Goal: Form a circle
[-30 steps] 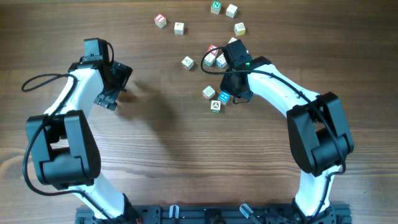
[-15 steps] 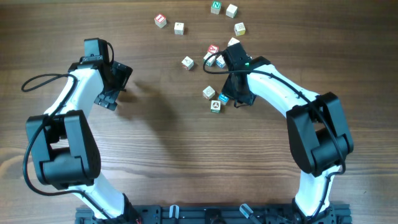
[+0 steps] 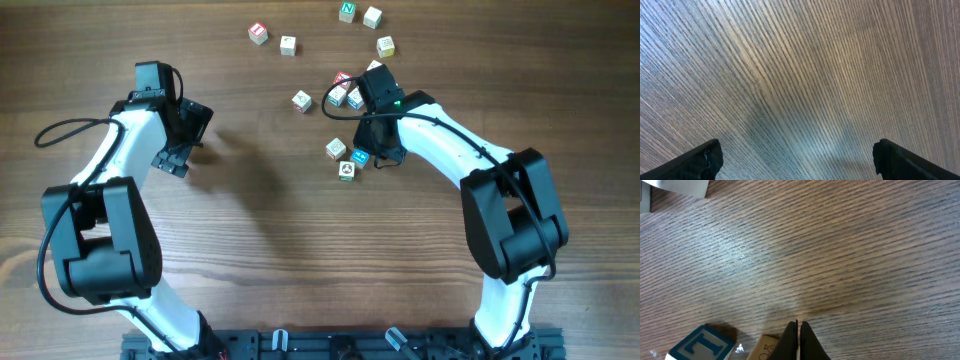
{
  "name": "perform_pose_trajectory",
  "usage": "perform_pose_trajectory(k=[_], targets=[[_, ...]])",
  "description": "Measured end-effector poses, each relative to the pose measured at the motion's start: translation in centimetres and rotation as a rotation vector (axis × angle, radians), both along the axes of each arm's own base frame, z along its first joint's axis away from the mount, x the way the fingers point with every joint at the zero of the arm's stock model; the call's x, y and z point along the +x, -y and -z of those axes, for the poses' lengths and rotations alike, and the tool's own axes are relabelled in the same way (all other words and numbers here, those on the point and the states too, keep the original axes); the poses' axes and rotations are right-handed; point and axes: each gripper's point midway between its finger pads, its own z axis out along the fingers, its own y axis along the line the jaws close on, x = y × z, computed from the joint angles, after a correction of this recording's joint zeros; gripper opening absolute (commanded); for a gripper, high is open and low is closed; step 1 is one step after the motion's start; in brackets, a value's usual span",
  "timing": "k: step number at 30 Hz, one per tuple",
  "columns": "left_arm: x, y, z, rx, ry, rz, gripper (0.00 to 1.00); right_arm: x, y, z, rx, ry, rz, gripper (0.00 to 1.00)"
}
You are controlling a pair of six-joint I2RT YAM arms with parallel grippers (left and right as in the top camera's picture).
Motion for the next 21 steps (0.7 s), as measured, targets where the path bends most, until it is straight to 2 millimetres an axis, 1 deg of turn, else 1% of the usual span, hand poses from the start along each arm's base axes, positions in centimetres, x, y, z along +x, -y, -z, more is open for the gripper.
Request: perform_pose_trajectory(k=[4, 8, 19, 21], targets=[[0.0, 0.0, 0.0, 0.0, 0.0, 0.0, 1.0, -1.7, 1.4, 0.4, -0.047, -0.072, 0.104, 0.05], [0.0, 0.0, 0.0, 0.0, 0.0, 0.0, 1.0, -1.8, 1.5, 0.5, -0.046, -0.079, 0.14, 0.05], [0.0, 0.0, 0.0, 0.0, 0.0, 0.0, 1.0, -1.6, 0.4, 0.4, 0.006, -0.076, 0.093, 0.05], [0.0, 0.0, 0.0, 0.0, 0.0, 0.0, 1.0, -1.2, 0.2, 0.3, 0.015, -0.06, 0.075, 0.05]])
